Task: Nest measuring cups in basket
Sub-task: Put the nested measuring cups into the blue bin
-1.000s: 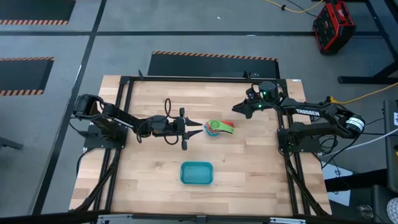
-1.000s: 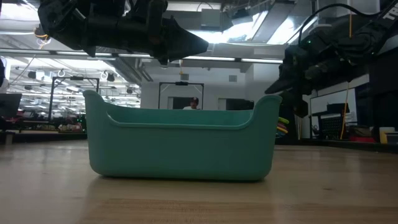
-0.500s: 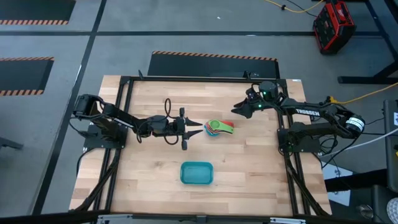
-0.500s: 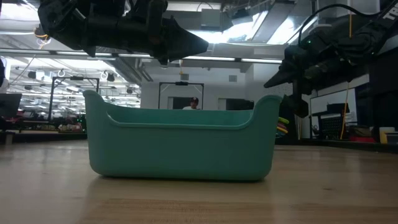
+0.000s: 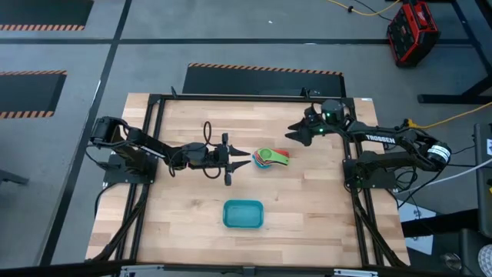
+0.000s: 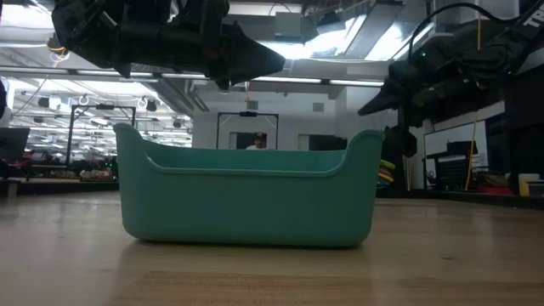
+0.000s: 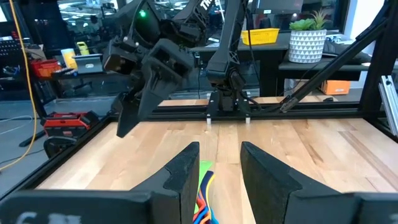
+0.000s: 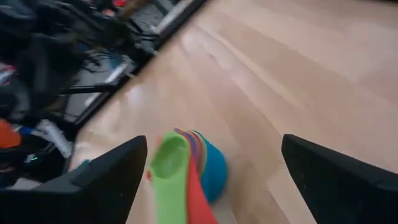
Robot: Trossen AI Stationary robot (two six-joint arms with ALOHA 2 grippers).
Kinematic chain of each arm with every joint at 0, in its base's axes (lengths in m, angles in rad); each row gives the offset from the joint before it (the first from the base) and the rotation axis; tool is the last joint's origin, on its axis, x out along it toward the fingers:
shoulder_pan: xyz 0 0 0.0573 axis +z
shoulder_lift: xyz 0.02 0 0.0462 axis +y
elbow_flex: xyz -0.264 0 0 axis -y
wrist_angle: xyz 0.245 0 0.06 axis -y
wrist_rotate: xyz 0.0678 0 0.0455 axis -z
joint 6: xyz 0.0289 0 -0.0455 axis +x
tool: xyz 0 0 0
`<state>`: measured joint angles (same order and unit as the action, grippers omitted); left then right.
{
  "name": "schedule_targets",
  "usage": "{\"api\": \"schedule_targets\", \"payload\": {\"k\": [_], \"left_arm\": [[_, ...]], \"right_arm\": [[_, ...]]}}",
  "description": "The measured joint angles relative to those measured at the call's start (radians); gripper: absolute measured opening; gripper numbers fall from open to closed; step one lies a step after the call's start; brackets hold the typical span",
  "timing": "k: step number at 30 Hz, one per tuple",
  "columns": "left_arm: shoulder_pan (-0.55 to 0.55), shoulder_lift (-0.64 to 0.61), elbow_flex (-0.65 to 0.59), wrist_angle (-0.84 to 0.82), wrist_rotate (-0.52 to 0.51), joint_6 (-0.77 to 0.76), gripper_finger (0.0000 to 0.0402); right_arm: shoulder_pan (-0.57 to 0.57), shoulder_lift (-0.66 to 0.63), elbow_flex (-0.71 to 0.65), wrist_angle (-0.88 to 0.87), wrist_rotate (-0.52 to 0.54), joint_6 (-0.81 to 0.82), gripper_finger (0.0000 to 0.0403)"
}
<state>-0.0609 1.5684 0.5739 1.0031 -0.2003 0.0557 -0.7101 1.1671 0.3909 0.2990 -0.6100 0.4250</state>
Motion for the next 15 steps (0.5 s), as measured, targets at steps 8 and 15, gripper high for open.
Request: {"api": "schedule_targets", "payload": {"k": [8,15], "left_arm": [[0.000,0.000,0.000,-0.002,0.012,-0.015,0.0112],[0.000,0.000,0.000,-0.103,0.012,-0.099,0.0112]], "right_arm": [[0.000,0.023,0.113,-0.048,-0.094,-0.050,0.0377],[0.026,0.188,0.289,-0.340,-0.128,-0.233,0.0377]]}}
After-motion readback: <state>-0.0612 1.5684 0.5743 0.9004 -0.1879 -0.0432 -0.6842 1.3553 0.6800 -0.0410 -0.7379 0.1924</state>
